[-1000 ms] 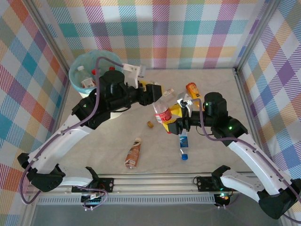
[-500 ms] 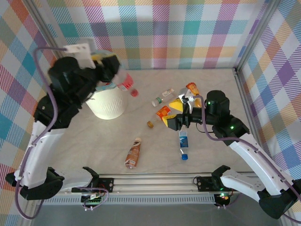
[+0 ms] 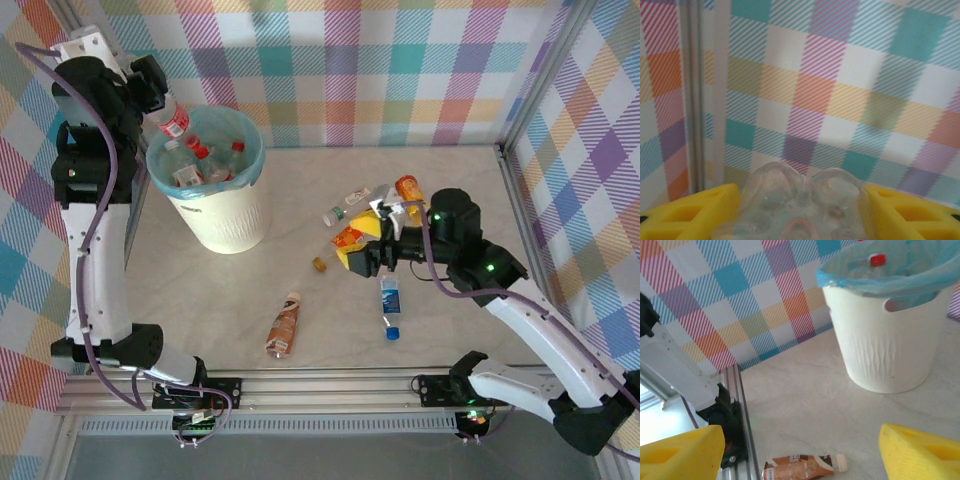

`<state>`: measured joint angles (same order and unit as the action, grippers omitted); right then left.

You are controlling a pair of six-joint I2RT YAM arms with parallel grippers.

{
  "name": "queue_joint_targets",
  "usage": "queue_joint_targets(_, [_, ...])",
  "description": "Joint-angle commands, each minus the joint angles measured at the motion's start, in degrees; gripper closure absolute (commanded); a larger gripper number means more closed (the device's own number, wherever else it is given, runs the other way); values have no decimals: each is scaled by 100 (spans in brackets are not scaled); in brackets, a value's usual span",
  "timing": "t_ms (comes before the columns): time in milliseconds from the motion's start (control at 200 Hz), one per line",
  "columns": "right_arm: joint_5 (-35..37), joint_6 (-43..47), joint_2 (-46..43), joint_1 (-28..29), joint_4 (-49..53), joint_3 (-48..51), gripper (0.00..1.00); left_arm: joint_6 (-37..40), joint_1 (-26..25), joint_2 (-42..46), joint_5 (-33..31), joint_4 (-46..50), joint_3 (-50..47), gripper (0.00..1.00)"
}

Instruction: Put the plastic bottles in the bin

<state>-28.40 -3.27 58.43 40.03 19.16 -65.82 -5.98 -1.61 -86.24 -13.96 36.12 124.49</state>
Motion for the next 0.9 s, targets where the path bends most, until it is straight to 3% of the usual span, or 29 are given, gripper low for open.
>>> queue_joint_targets(0, [523,325,434,538,218,-594,19,-215,337,-86,297,-69,199,57])
queue_joint_targets(250, [626,295,1639,1067,-263,-1487,20,-483,882,-499,753,-178,157,58])
queue_joint_targets(505, [512,449,2449,1357,-171,-2142,20,-444,939,-944,1533,-573,-100,61])
queue_joint_targets(895, [582,428,2533,1437,-70,-2040,20,101,929,-471,1703,-1841,-2447,60])
